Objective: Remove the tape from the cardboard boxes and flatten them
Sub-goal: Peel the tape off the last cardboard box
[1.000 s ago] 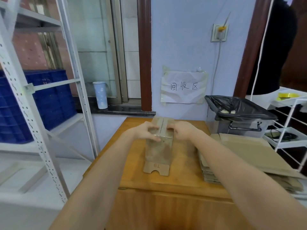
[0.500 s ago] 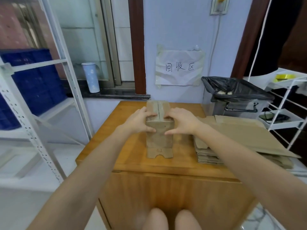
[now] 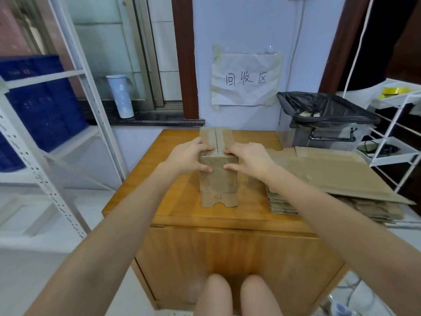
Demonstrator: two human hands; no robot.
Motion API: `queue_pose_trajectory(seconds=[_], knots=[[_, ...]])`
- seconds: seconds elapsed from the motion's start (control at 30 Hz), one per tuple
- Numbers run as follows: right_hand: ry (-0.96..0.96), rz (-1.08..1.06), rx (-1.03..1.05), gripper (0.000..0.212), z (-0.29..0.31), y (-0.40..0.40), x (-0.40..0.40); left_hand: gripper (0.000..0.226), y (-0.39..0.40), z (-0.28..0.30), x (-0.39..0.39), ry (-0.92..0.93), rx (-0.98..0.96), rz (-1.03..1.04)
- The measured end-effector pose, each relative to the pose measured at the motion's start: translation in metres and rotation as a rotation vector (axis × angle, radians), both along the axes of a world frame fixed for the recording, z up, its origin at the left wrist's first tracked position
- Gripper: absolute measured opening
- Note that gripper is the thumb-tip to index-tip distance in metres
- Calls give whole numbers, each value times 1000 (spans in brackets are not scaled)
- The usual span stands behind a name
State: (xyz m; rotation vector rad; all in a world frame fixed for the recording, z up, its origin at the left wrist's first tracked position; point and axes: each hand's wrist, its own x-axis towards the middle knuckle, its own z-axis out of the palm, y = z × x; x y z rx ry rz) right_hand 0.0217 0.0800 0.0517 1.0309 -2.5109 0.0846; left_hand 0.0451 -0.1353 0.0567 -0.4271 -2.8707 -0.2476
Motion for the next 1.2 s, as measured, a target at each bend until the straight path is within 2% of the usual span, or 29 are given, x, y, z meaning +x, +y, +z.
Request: queue_pose_trajectory(seconds=[0.13, 0.4, 0.57, 0.77, 0.93, 1.03, 1.2], knots=[[96, -43, 127, 58, -2, -6, 3, 78, 2, 2, 1, 35, -72, 9], [76, -65, 104, 51, 3, -9, 1, 70, 3, 2, 1, 87, -164, -18], [72, -32, 94, 48, 2, -10, -1, 67, 8, 10, -1, 97, -364, -40], [108, 4, 105, 44, 1, -9, -3, 65, 8, 7, 1, 128, -400, -37], [107, 14, 0, 43, -5, -6, 0, 71, 9, 7, 1, 129, -443, -39], [128, -53, 90, 52, -5, -10, 2, 69, 12, 7, -1, 140, -526, -25], [135, -71, 184, 50, 4, -18, 2, 64, 18, 6, 0, 186, -682, -13]])
